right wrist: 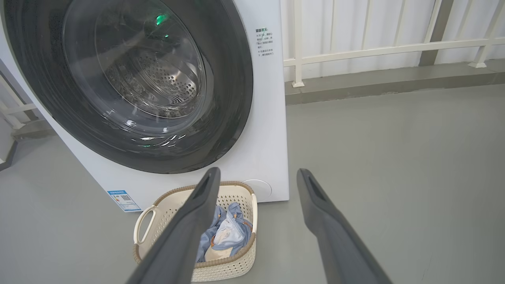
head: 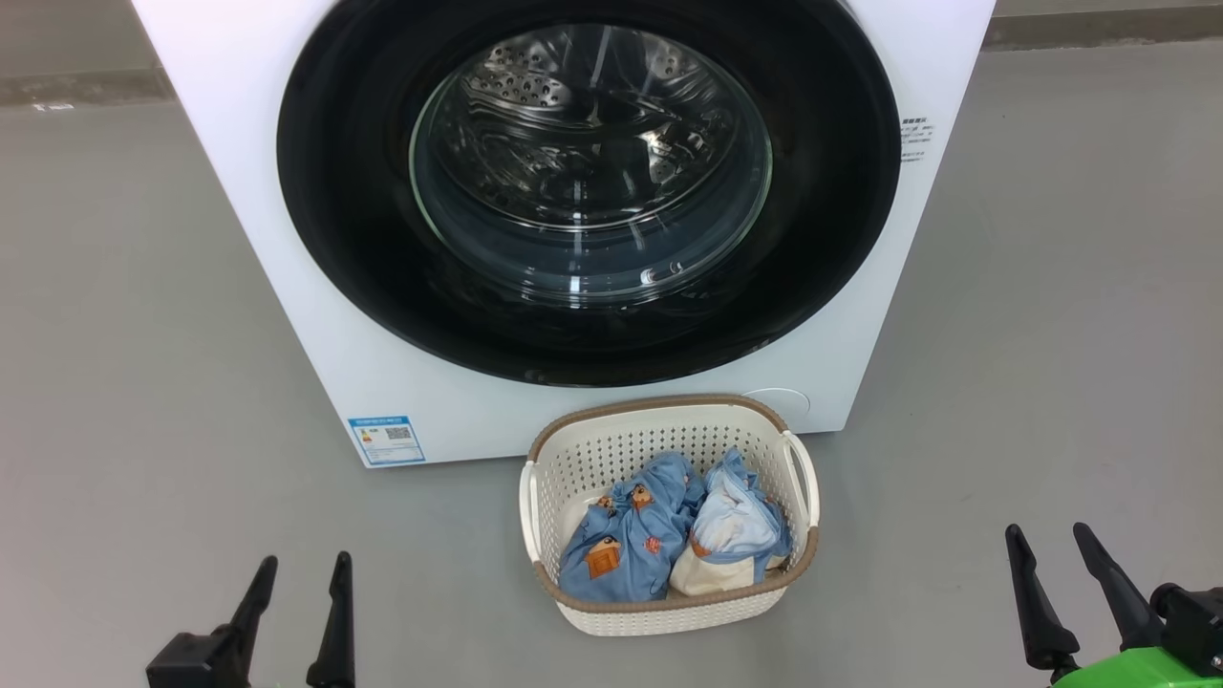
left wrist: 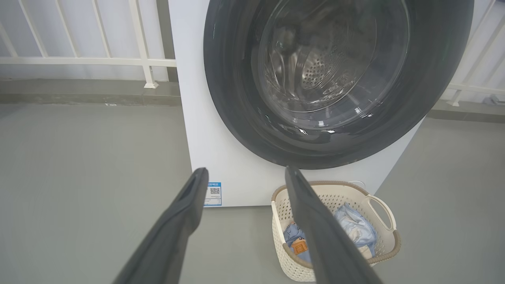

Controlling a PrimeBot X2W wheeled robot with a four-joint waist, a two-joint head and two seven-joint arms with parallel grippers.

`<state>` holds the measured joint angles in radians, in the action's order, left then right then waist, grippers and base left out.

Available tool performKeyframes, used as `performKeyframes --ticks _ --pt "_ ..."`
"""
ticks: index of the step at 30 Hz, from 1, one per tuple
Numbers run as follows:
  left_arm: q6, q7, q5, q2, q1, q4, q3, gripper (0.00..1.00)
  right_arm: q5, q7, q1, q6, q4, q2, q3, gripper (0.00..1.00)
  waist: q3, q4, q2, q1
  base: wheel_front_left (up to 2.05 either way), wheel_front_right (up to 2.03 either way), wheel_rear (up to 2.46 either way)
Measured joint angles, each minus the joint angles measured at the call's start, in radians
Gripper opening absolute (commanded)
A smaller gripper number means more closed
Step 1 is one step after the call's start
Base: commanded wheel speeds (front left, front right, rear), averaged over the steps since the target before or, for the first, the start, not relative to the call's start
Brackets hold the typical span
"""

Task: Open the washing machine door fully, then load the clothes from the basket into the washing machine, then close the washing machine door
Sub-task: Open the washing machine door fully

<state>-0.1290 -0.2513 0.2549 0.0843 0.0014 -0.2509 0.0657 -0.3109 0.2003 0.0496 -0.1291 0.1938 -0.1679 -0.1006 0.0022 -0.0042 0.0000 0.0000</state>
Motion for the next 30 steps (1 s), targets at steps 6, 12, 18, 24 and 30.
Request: performKeyframes --ticks 6,12,18,24,30 --pt "0.0 0.0 -0.012 0.0 0.0 -0.002 -0.005 1.0 0.0 0.004 0.0 0.0 0.0 0.002 -0.002 1.0 0.0 0.003 0.0 0.0 0.47 0.47 -0.93" --pt "0.0 0.0 -0.012 -0.001 0.0 -0.002 -0.006 1.0 0.0 0.004 0.0 0.0 0.0 0.005 -0.002 1.0 0.0 0.005 0.0 0.0001 0.87 0.87 -1.74" --pt "0.0 0.0 -0.012 -0.001 0.0 -0.002 -0.01 1.0 0.0 0.004 0.0 0.0 0.0 0.005 -0.002 1.0 0.002 0.006 0.0 0.0001 1.22 1.22 -2.43" --pt "0.0 0.0 -0.012 -0.003 -0.001 -0.002 -0.013 1.0 0.0 0.004 0.0 0.0 -0.001 0.005 -0.002 1.0 0.004 0.005 0.0 0.0 1.23 1.23 -2.46" --pt "0.0 0.0 -0.012 -0.004 -0.001 -0.001 -0.012 1.0 0.0 0.004 0.0 0.0 -0.001 0.005 -0.002 1.0 0.003 0.004 0.0 0.0 1.23 1.23 -2.46"
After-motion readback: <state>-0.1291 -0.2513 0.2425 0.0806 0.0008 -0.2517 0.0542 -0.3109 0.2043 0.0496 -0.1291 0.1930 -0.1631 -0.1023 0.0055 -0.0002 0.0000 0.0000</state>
